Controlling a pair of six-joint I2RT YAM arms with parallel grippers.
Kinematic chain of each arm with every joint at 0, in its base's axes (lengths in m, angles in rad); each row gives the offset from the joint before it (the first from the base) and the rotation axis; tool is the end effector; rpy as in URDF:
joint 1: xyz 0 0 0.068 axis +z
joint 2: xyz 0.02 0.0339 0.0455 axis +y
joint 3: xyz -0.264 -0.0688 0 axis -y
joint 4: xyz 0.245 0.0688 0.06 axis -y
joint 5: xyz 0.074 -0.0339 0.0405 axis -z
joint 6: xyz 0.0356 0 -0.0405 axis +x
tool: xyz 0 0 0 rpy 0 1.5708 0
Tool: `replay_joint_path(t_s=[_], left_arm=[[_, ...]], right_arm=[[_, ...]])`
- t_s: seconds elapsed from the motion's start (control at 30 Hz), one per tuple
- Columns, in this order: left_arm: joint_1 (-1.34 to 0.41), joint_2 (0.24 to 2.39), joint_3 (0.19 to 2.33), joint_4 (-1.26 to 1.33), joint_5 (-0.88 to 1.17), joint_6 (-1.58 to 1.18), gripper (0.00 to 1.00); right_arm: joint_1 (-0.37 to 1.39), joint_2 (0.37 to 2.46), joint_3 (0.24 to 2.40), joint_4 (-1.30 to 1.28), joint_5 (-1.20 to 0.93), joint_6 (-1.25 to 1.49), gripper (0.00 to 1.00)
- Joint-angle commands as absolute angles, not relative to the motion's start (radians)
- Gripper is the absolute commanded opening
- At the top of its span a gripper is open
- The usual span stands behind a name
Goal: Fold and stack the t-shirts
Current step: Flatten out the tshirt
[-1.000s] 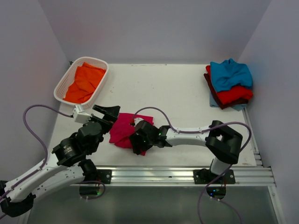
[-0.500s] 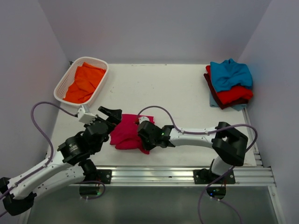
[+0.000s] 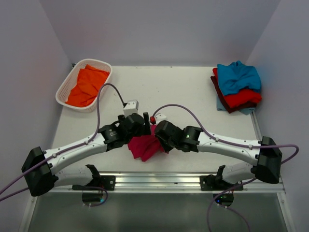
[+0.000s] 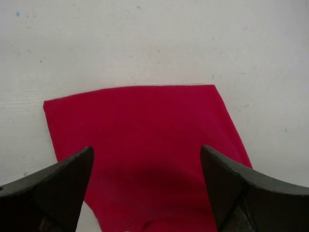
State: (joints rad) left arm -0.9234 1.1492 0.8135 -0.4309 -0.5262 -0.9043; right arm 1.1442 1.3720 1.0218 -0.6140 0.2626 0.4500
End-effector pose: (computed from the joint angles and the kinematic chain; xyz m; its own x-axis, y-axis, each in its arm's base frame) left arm 0.1581 -0.1795 0.2576 -0.6293 -0.2946 -0.7191 -0.0373 0.9357 -0.3507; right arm 0.1244 0.2514 0.2556 -0.6619 -0.4411 -0.6061 -0.5886 0.8065 0.0559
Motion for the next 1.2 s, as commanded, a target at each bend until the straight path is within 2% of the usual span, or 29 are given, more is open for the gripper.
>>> replay_joint_path(t_s=[0.0,0.3,0.47,0.6,0.93,1.03,1.07,1.17], left_arm=[[-0.934,1.155,0.871,-0.342,-0.402,-0.686,0.94],[-0.945,0.95,0.769,-0.183,-0.137,-0.42,0.89],[-0.946,0.936,0.692,-0.133,0.037,-0.351,0.88],[-0.971,1.0,0.682,-0.115,0.045,-0.319,0.88],[-0.996,1.078,0.6,0.038,-0.095,-0.304,0.88],[-0.996,1.085,0.584,0.077,-0.132,-0.298,0.76],[-0.996,1.092,0.584,0.08,-0.144,-0.296,0.66],[-0.996,1.111,0.583,0.084,-0.201,-0.296,0.46]], right_arm=[[1.134,1.307,1.036,-0.672,0.339,0.423,0.0],[1.071,1.312,1.02,-0.652,0.278,0.414,0.0],[1.049,1.318,1.032,-0.644,0.241,0.405,0.0],[1.043,1.324,1.043,-0.646,0.222,0.402,0.0],[1.04,1.307,1.042,-0.644,0.198,0.403,0.0],[1.04,1.305,1.04,-0.643,0.19,0.403,0.0],[1.04,1.305,1.04,-0.643,0.187,0.403,0.0],[1.04,1.302,1.037,-0.641,0.18,0.403,0.0]])
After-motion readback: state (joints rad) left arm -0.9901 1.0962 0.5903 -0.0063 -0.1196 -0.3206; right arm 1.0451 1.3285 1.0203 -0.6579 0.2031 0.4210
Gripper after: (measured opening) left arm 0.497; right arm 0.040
